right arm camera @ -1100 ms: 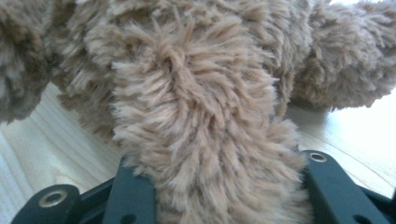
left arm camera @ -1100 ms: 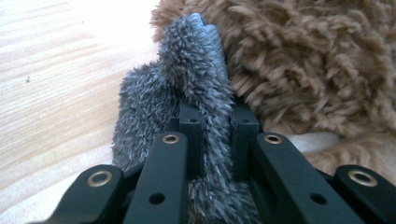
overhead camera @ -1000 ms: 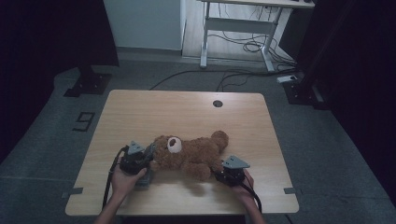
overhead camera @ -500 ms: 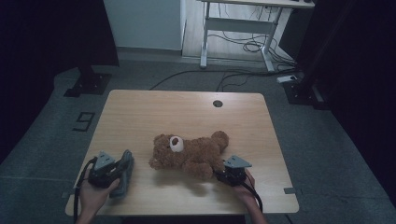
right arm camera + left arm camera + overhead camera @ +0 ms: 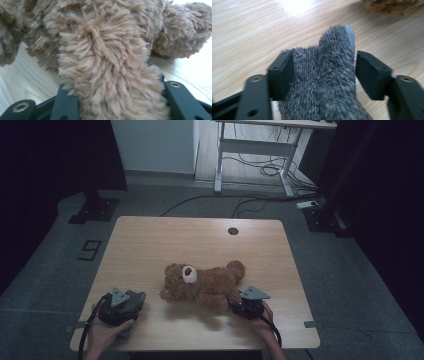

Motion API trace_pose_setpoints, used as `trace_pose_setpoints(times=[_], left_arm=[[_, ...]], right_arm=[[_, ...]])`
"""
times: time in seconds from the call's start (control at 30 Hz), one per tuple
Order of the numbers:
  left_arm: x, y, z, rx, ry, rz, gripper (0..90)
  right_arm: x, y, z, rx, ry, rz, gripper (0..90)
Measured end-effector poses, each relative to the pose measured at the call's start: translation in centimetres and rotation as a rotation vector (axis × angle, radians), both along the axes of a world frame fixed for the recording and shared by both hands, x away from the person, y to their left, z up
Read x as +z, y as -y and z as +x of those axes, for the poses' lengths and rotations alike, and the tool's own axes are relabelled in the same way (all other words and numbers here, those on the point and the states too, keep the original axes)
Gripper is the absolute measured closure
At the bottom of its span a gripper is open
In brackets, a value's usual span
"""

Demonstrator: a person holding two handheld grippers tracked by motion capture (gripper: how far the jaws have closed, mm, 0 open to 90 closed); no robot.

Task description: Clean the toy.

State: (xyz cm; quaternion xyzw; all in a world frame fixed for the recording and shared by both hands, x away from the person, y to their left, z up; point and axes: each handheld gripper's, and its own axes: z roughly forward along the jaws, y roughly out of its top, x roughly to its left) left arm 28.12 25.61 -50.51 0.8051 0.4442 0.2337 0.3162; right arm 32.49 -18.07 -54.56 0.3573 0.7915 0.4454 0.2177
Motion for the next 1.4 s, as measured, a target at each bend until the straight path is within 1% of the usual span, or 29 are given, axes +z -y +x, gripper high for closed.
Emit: trace_pose_setpoints(times=[0.07,0.13,0.17,0.2,0.3,0.37,0.5,0.57,0.63,0.7,0.77,0.8,0.83,0.87,0.93,0.97,1.0,1.03,1.07,1.1,1.13,1.2,1.27,1.33,1.4], left_arm=[[0.4,0.1,0.0,-0.009,0.012,-0.011,24.4],[0.9,-0.1,-0.1,-0.001,0.038,-0.028,20.5],[1.2,-0.2,-0.1,0.003,0.051,-0.038,18.8],[1.6,-0.4,-0.1,0.003,0.065,-0.059,17.7],[2.3,-0.4,-0.2,-0.004,0.077,-0.067,16.8],[2.4,0.0,-0.2,-0.013,0.076,-0.067,16.8],[1.9,0.9,0.1,-0.028,0.047,-0.048,17.9],[1.7,1.4,0.3,-0.036,0.035,-0.045,19.2],[1.5,2.0,0.3,-0.071,0.023,-0.054,23.2],[1.7,3.2,0.4,-0.115,0.009,-0.065,26.5],[1.9,4.4,0.6,-0.149,-0.001,-0.055,28.4],[2.0,5.1,0.9,-0.166,-0.013,-0.054,30.2],[2.1,6.0,1.3,-0.187,-0.043,-0.049,31.9],[2.0,6.5,1.7,-0.198,-0.064,-0.045,32.5],[1.5,7.9,2.8,-0.226,-0.140,-0.043,34.8],[1.2,8.5,3.3,-0.229,-0.160,-0.035,36.3],[1.0,8.9,3.5,-0.227,-0.162,-0.022,37.1],[1.0,9.3,3.6,-0.220,-0.149,-0.017,39.3],[1.0,9.3,3.6,-0.220,-0.149,-0.017,42.2],[0.9,9.6,3.8,-0.206,-0.134,-0.023,46.4],[0.9,9.9,3.8,-0.193,-0.116,-0.017,50.0],[1.0,10.6,3.9,-0.190,-0.089,-0.004,57.5],[1.1,11.2,4.1,-0.177,-0.058,0.001,61.7],[1.2,11.7,4.5,-0.165,-0.035,-0.014,63.4],[1.5,12.3,5.1,-0.157,-0.012,-0.027,64.6]], right_arm=[[0.0,0.0,0.0,-0.004,0.004,-0.002,49.0],[0.1,0.0,-0.1,-0.015,0.004,-0.001,44.5],[0.1,0.1,-0.1,-0.022,0.004,0.000,42.2],[0.1,0.1,-0.1,-0.027,0.001,0.001,39.9],[0.2,0.2,-0.1,-0.039,-0.019,0.017,32.3],[0.3,0.4,0.0,-0.042,-0.032,0.030,28.4],[0.5,0.4,-0.1,-0.036,-0.042,0.032,24.7],[0.5,0.4,-0.1,-0.036,-0.045,0.030,24.6],[0.5,0.4,-0.2,-0.033,-0.040,0.030,25.1],[0.5,0.4,-0.2,-0.032,-0.037,0.032,25.6],[0.5,0.4,-0.2,-0.026,-0.037,0.033,26.7],[0.5,0.4,-0.3,-0.021,-0.038,0.034,27.6],[0.6,0.5,-0.3,-0.011,-0.038,0.035,29.0],[0.6,0.5,-0.4,0.002,-0.038,0.040,31.1],[0.6,0.6,-0.5,0.020,-0.032,0.042,37.3],[0.6,0.7,-0.6,0.036,-0.030,0.043,39.9],[0.6,0.7,-0.6,0.045,-0.030,0.041,42.8],[0.6,0.7,-0.6,0.053,-0.029,0.041,46.3],[0.6,0.6,-0.6,0.058,-0.025,0.042,50.7],[0.6,0.6,-0.6,0.064,-0.023,0.050,54.4],[0.6,0.6,-0.6,0.069,-0.021,0.058,56.3],[0.7,0.5,-0.7,0.067,0.003,0.067,59.3],[0.9,0.3,-0.6,0.042,0.033,0.055,60.6],[1.0,0.3,-0.3,0.013,0.058,0.044,61.1],[1.1,0.6,0.3,-0.026,0.079,0.037,61.3]])
